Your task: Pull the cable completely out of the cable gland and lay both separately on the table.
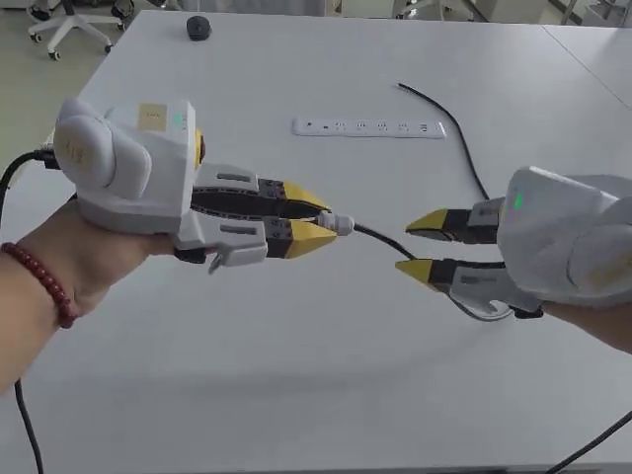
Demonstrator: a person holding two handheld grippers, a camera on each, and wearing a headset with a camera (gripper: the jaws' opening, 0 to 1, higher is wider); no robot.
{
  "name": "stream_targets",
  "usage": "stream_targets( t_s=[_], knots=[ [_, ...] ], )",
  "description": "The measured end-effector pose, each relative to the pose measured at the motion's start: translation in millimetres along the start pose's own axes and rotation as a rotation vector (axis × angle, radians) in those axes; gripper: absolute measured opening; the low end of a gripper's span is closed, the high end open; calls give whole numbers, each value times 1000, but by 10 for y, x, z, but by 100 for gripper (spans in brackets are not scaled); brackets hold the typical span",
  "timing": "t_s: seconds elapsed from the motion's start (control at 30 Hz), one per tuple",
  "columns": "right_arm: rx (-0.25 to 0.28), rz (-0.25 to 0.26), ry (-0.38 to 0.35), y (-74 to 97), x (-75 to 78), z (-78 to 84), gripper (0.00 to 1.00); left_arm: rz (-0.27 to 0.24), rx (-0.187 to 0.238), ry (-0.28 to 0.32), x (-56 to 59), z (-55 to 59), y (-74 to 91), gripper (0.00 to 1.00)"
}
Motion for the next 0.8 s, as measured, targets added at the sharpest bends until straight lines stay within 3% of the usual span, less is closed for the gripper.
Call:
stream_targets(
  t_s=[0.13,0.3,0.43,0.5,0.63,0.8],
  knots=[
    [48,-12,28,-15,-45,-209,43,4,-1,3,15,15,-22,15],
    [59,-32,40,-57,-102,-319,55,11,0,4,29,15,-42,15],
    [61,-49,70,-85,-126,-357,54,11,0,3,31,13,-44,15],
    [36,-53,73,-107,-132,-338,51,11,0,3,27,14,-40,15],
    [14,-55,109,-112,-133,-314,33,11,0,2,24,15,-28,15],
    [-15,-50,138,-123,-107,-285,20,14,-5,-2,37,26,-28,15]
  ],
)
Point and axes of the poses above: the centre of the closed fingertips' face, and the gripper's own axes: y roughly backward along the fingers, x roughly to its right, z roughly out of its underside, the point moved 8 cm from there along y, roughly backward along the fingers, and after that the axes turned 1 degree about -y, right-handed, at the moved point
